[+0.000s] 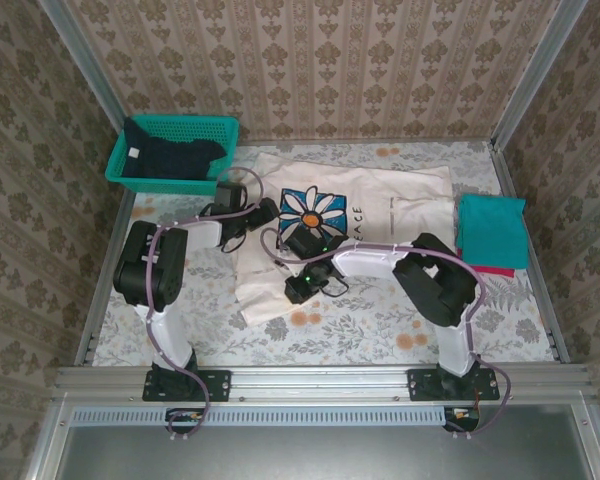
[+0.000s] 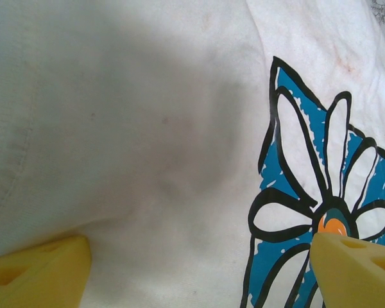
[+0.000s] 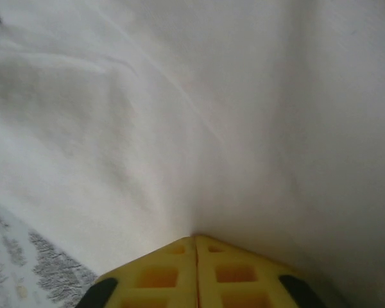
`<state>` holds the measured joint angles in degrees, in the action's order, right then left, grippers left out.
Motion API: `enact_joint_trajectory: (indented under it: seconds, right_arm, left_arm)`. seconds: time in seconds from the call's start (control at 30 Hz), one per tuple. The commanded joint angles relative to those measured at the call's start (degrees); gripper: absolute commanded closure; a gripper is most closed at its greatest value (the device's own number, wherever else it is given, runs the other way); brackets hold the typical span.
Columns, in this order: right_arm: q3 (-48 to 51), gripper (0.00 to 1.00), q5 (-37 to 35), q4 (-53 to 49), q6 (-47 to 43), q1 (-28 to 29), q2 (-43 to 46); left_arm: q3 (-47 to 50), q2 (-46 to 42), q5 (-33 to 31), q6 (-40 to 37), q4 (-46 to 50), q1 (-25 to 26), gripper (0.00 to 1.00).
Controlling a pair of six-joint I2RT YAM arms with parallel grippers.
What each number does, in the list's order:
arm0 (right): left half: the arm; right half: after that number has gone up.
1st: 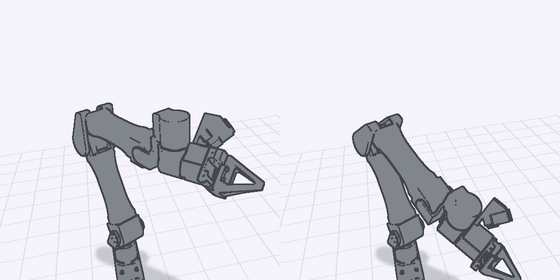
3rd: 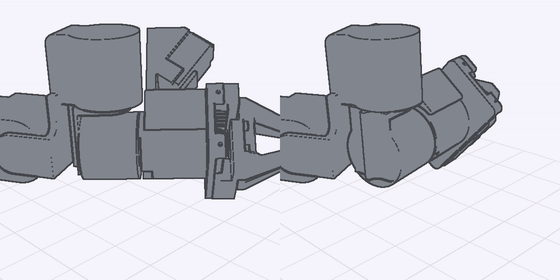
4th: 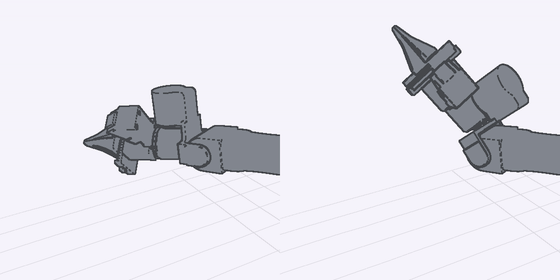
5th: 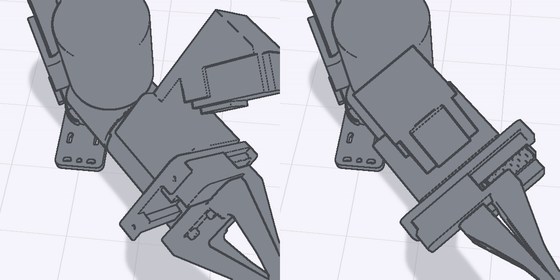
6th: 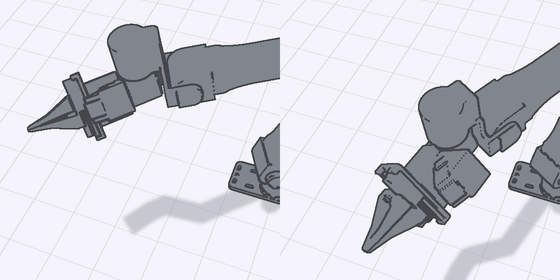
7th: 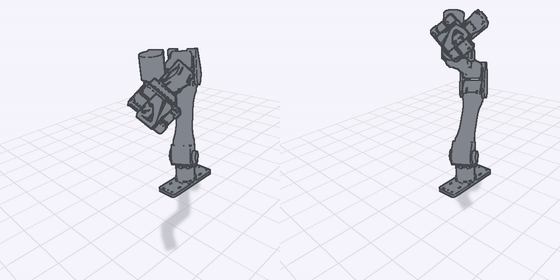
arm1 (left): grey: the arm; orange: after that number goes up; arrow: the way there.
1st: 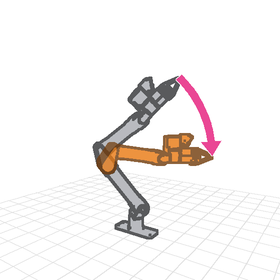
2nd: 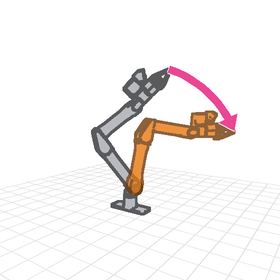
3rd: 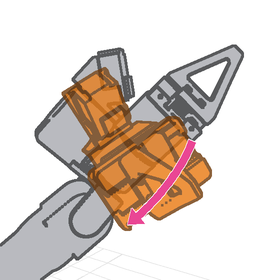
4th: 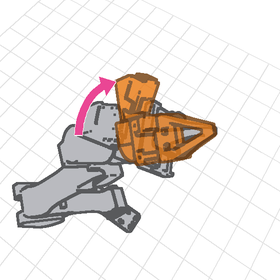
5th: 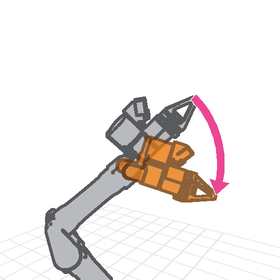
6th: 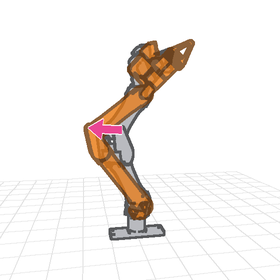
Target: Fold and stack the t-shirts
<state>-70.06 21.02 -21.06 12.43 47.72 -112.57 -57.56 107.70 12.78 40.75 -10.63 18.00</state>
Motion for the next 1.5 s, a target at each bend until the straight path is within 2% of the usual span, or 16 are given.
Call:
enact_joint_trajectory:
  seconds: [0.0, 0.07, 0.23, 0.4, 0.53, 0.63, 0.7, 0.77, 0.93, 1.07, 1.1, 1.27, 1.47]
  right_arm:
    - [5.34, 0.95, 1.66, -2.45, -0.3, 2.3, 1.93]
    - [9.9, 0.93, -2.92, -0.87, -0.44, 4.21, 5.5]
    - [18.05, 0.9, -7.88, -1.15, -0.47, 5.3, 12.16]
    - [21.37, 0.88, -13.96, 1.21, -2.82, 5.34, 22.66]
    - [21.61, 0.69, -26.2, 5.9, -1.87, 3.24, 28.35]
    - [24.21, 0.59, -29.1, 10.38, -0.18, -1.3, 32.1]
    - [26.21, 0.33, -30.64, 12.44, 1.05, -4.31, 35.09]
    - [27.59, 0.29, -32.02, 13.31, 0.99, -6.91, 37.11]
    - [30.33, 0.28, -32.97, 12.44, 4.0, -14.05, 41.73]
    - [32.17, 0.29, -34.23, 12.01, 6.32, -16.87, 44.85]
    - [32.8, 0.29, -34.53, 12.01, 7.26, -17.53, 45.49]
    - [34.93, 0.3, -34.21, 12.31, 10.39, -20.19, 47.35]
    - [35.37, 0.3, -32.47, 13.37, 11.46, -21.27, 46.28]
  left_arm:
    - [3.4, 1.23, -0.67, 0.29, 5.38, -1.29, 0.1]
    - [3.59, 1.11, -0.56, 0.53, 4.92, -1.41, 0.1]
    - [2.21, 0.24, -0.11, -0.04, 6.12, -1.39, 0.1]
    - [0.36, 0.58, -0.69, -1.46, 8.06, -1.48, 0.1]
    - [0.17, -0.8, -0.97, -1.55, 8.22, -1.33, 0.1]
    - [0.69, -3.99, -1.88, -2.73, 8.62, -0.74, 0.09]
    - [0.65, -6.66, -2.88, -4.04, 10.02, -0.14, 0.09]
    - [0.55, -9.76, -4.43, -5.28, 11.76, 0.72, 0.08]
    - [3.26, -21.37, -11.9, -5.74, 17.04, 4.41, 0.07]
    - [9.47, -31.73, -17.17, -1.71, 22.49, 7.67, 0.06]
    - [11.36, -34.69, -18.37, -0.04, 24.53, 10.32, 0.06]
    - [19.5, -48.09, -23.45, 10.61, 35.55, 15.27, 0.08]
    - [27.49, -56.45, -22.84, 27.56, 43.32, 19.56, 0.14]
